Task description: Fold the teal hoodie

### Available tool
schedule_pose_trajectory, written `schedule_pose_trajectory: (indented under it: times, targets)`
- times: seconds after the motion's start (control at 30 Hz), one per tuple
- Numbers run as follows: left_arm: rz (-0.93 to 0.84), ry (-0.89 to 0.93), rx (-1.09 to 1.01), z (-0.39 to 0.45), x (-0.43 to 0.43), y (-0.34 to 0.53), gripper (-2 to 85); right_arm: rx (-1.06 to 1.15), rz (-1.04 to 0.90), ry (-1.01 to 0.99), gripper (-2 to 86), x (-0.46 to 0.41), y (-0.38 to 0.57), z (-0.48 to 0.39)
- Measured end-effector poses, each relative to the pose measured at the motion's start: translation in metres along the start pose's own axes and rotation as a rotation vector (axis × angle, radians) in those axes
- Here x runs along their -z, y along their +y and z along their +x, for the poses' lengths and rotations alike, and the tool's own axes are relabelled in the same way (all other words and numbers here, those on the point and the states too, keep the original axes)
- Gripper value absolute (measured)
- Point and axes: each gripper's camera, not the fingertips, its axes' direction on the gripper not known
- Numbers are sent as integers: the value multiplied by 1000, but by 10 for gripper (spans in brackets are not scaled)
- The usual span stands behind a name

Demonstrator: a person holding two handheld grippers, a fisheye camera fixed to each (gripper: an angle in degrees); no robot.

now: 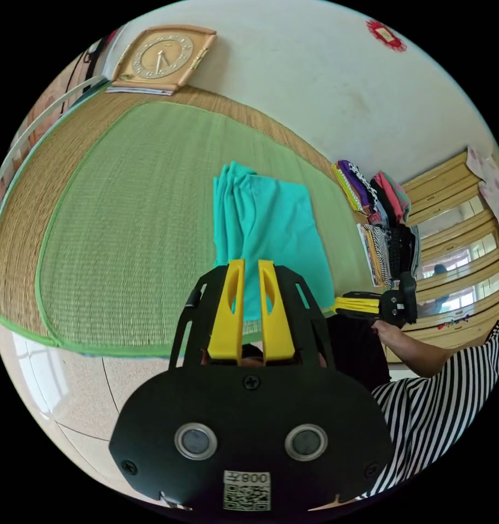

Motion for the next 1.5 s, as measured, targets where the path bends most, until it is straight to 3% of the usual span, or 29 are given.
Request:
schedule_pose_trajectory:
  times: [0.2, 0.5, 0.63, 0.73, 0.87, 0.97, 1.03, 1.2, 1.3, 1.4, 1.5]
  targets:
    - [-177, -79, -29, 13, -57, -34, 18, -16, -3, -34, 4, 8, 6, 18]
    - [-114, -35, 24, 19, -63, -19, 10, -65, -17, -127, 2, 8, 21, 57]
    - [-37, -100, 3, 39, -48, -8, 5, -120, -1, -180, 2, 20, 41, 83]
    - [8, 3, -45, 58, -42, 6, 3, -188, 78, -287, 2, 36, 58, 107]
    - [-97, 25, -89, 84, -71, 23, 4, -236, 198, -414, 2, 41, 54, 132]
    - [-202, -14, -56, 83, -98, 33, 6, -254, 120, -415, 2, 10, 44, 143]
    - [-166, 23, -37, 85, -95, 37, 10, -291, 132, -472, 2, 7, 47, 156]
    - [-165, 148, -166, 127, -100, 50, 42, -297, 151, -483, 5, 20, 69, 181]
    - [-233, 147, -324, 170, -124, 59, 65, -364, 191, -600, 12, 21, 89, 207]
    - [-295, 36, -504, 208, -149, 67, 70, -440, 221, -740, 25, 14, 110, 234]
    - [-357, -195, -635, 228, -174, 77, 53, -493, 231, -805, 42, 10, 126, 254]
